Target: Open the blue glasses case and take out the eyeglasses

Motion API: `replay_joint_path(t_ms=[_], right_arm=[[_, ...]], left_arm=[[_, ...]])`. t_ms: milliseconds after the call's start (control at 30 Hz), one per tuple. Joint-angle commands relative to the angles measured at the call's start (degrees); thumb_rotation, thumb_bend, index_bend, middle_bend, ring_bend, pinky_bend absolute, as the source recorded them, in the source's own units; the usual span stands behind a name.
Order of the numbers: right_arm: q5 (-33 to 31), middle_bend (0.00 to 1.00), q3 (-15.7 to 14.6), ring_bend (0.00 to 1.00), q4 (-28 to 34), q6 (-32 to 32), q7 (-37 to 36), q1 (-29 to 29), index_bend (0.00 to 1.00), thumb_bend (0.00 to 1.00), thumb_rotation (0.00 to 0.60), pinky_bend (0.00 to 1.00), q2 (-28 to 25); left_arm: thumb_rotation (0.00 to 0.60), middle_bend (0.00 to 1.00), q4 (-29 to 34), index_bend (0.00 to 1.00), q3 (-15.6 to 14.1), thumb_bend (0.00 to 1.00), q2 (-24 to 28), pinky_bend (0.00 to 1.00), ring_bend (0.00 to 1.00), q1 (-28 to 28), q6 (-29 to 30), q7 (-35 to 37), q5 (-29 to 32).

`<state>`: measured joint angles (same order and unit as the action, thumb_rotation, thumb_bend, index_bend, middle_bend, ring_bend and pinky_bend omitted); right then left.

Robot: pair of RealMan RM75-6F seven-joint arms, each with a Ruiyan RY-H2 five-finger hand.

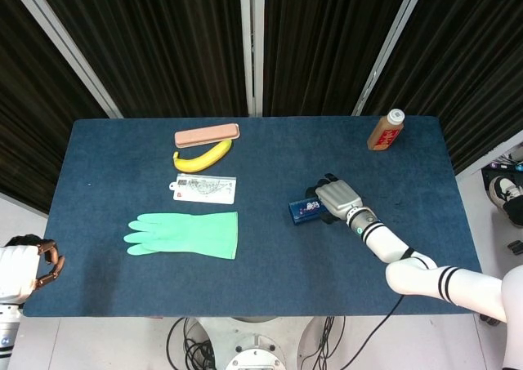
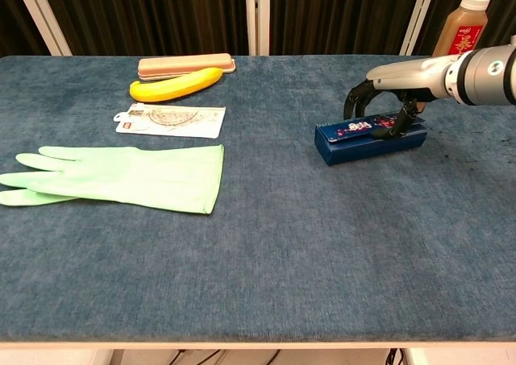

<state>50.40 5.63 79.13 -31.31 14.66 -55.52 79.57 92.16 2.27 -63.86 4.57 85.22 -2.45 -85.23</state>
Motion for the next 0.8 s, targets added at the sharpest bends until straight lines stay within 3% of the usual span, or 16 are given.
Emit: replay_joint_path(t_ms=[33, 233, 433, 533, 800], right_arm=[[-2.4, 0.40, -0.5, 0.13, -0.2, 1.8, 0.8, -1.9, 0.27, 0.78, 0.600, 0.04, -0.4], [-6.6, 0.33, -1.5, 0.09, -1.1, 2.5, 1.9, -4.7, 0.14, 0.84, 0.600, 0.00, 0.1], [-9.5, 0.23, -2.5, 0.00, -3.8, 2.6, 2.9, -7.2, 0.04, 0.75, 0.600, 0.00, 2.4], [-10.8, 0.18, -2.9, 0.00, -5.4, 2.2, 3.4, -8.3, 0.00, 0.64, 0.600, 0.00, 4.0], [-12.8, 0.13, -2.3, 0.00, -9.5, 0.8, 3.6, -10.2, 0.00, 0.57, 0.600, 0.00, 7.2]], left_arm=[[0.600, 0.66, 0.0, 0.66, 0.0, 0.37, 0.0, 0.41, 0.43, 0.0, 0.0, 0.0, 0.0], [0.600, 0.66, -0.1, 0.66, 0.0, 0.37, 0.0, 0.41, 0.43, 0.0, 0.0, 0.2, 0.0], [0.600, 0.66, 0.0, 0.66, 0.0, 0.37, 0.0, 0.41, 0.43, 0.0, 0.0, 0.1, 0.0], [0.600, 0.66, 0.0, 0.66, 0.0, 0.37, 0.0, 0.41, 0.43, 0.0, 0.0, 0.1, 0.0], [0.600, 0.66, 0.0, 0.66, 0.0, 0.37, 0.0, 0.41, 0.43, 0.0, -0.1, 0.2, 0.1]])
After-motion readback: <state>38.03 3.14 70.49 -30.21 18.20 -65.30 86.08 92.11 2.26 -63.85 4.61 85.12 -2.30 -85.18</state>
